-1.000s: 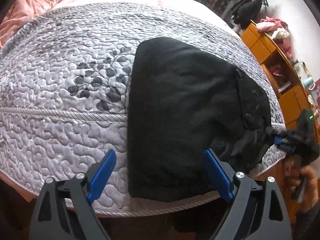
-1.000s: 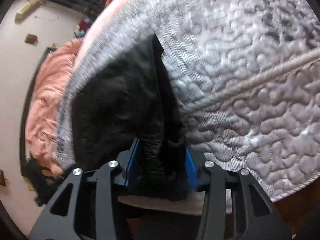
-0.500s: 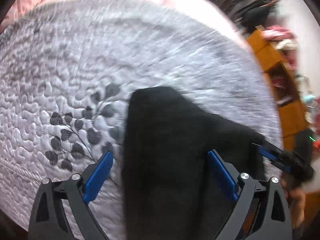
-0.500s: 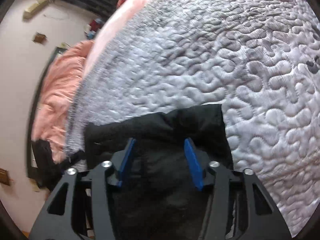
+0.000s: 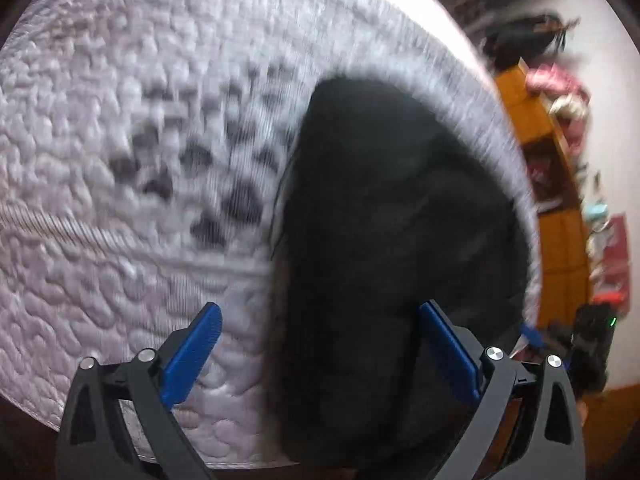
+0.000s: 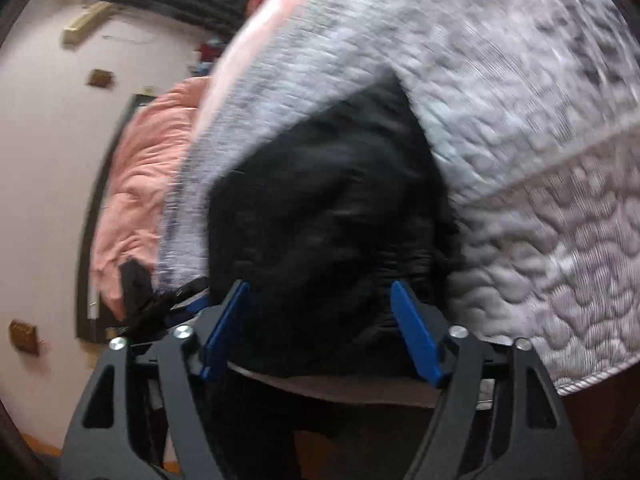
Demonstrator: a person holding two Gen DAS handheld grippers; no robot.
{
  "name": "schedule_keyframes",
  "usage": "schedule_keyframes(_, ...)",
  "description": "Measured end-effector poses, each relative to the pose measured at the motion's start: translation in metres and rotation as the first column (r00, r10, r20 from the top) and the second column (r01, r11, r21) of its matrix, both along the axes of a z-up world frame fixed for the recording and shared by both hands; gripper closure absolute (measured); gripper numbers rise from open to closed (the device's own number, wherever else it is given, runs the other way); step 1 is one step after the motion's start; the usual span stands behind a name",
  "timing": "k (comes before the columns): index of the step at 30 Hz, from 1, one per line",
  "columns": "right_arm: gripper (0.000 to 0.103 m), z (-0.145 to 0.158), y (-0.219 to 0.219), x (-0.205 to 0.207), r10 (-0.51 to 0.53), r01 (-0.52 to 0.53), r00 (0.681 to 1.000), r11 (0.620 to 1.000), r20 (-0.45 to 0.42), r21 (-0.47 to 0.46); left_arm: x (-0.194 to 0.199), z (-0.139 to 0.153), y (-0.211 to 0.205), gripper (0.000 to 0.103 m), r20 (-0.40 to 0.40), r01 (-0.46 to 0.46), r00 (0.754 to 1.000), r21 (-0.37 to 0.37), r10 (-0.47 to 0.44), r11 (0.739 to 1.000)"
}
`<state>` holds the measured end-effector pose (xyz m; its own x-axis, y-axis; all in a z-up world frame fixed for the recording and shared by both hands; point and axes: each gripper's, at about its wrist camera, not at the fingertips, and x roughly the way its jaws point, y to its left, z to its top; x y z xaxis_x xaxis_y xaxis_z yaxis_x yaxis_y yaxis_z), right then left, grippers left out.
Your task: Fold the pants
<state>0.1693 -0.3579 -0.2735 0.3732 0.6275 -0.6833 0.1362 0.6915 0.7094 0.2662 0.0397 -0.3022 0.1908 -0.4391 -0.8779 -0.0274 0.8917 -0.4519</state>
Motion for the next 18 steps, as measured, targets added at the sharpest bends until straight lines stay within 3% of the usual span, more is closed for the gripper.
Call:
schedule_keyframes(3,0.033,-0.006,0.002,0.002,0.013,-0.013,1.0,1.0,-0.014,-0.018,0.0,-0.008,0.008,0.003,-0.018,-0.023,1.0,-0.052,0.022,0.998)
schedule_keyframes(6,0.017,0.017,-0.011,-0.002,0.007,-0.007,0.999,1.0,0.04,0.02,-0.002,0.001,0.025,0.004,0.003,-0.049,0.999,-0.154,0.05,0.987)
schedule_keyframes(7,0.011,0.02,-0.019,-0.002,-0.012,0.011,0.999,1.0,0.047,0.025,-0.001,0.004,0.035,0.004,0.004,-0.061,0.998,-0.227,0.064,0.972)
schedule_keyframes(10,0.009,0.005,-0.04,0.002,-0.014,0.015,1.0,0.998,-0.011,0.063,0.01,0.004,0.059,0.004,-0.014,-0.086,0.996,-0.357,0.087,0.93)
schedule_keyframes(12,0.009,-0.015,-0.042,0.01,0.021,-0.016,0.998,0.997,-0.064,0.075,0.024,-0.003,0.064,0.004,-0.032,-0.055,0.998,-0.427,0.046,0.902)
schedule_keyframes(14,0.009,-0.034,-0.038,0.019,0.082,-0.069,0.993,0.986,-0.083,0.153,0.035,-0.011,0.063,0.004,-0.061,-0.018,0.998,-0.479,-0.013,0.878)
schedule_keyframes(18,0.008,-0.057,-0.034,0.037,0.125,-0.102,0.988,0.97,-0.091,0.219,0.058,-0.024,0.059,0.004,-0.071,0.043,0.994,-0.481,-0.088,0.876)
